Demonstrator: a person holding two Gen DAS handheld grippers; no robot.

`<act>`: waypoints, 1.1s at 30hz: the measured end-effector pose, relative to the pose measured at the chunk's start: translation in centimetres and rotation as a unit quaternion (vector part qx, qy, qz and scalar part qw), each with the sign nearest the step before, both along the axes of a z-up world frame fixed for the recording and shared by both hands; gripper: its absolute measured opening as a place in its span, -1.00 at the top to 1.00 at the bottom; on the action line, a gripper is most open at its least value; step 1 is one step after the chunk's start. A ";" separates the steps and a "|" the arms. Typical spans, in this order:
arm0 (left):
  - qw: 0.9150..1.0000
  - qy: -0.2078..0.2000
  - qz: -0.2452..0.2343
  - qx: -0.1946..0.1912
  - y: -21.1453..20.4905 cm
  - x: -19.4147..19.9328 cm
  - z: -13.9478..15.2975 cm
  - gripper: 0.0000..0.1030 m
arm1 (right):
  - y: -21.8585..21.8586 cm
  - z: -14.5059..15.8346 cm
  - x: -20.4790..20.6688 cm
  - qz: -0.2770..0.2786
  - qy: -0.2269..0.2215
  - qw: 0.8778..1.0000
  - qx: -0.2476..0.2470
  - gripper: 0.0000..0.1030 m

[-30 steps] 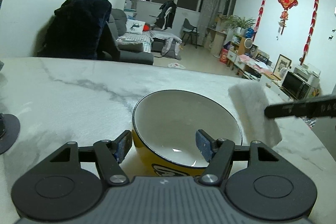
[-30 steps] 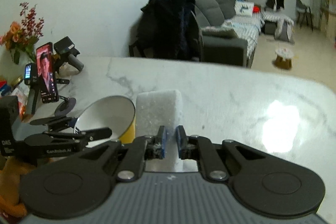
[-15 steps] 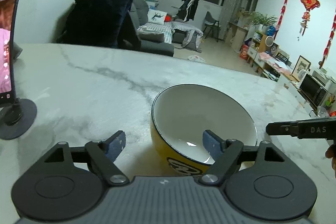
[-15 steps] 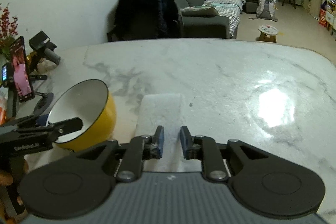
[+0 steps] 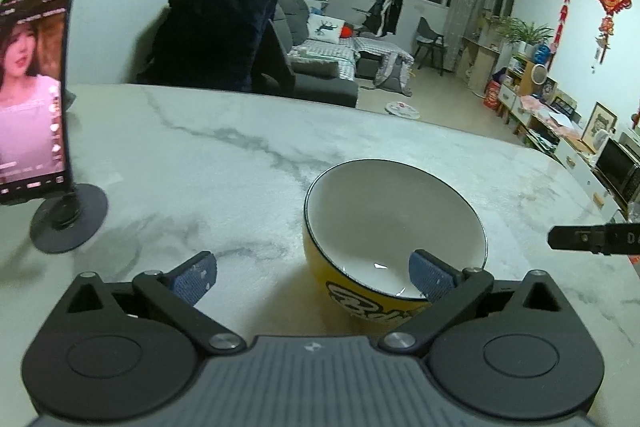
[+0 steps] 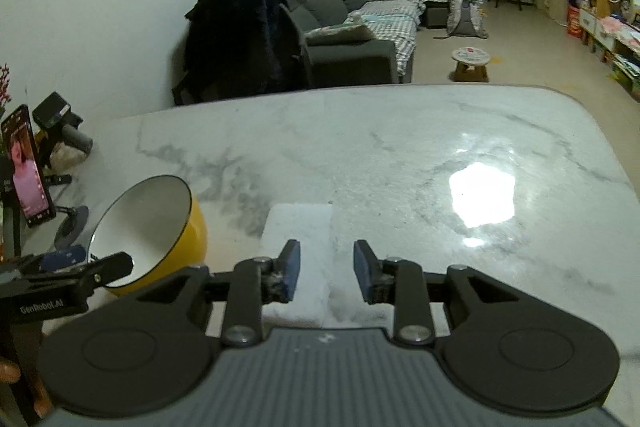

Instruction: Clean bowl

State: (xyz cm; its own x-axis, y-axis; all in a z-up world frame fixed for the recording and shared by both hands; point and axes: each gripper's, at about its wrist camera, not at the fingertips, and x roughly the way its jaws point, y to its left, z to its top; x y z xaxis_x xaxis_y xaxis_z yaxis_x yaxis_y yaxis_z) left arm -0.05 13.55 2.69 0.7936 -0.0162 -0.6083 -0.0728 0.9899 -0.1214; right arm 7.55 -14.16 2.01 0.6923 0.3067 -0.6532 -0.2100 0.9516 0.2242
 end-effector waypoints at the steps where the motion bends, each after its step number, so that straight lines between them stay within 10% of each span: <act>1: 1.000 -0.002 0.003 0.001 -0.1 -0.4 0.2 -0.98 | 0.0 0.2 -0.5 -0.002 -0.001 1.000 0.001 0.38; 20: 0.993 0.031 -0.037 0.107 -7.0 -3.9 -0.7 -0.98 | 2.9 0.0 -8.7 0.015 -0.031 0.999 -0.032 0.37; 33: 0.993 0.080 -0.056 0.066 -7.6 -3.0 -4.0 -0.99 | 2.3 -2.4 -9.0 -0.010 0.044 0.998 -0.039 0.36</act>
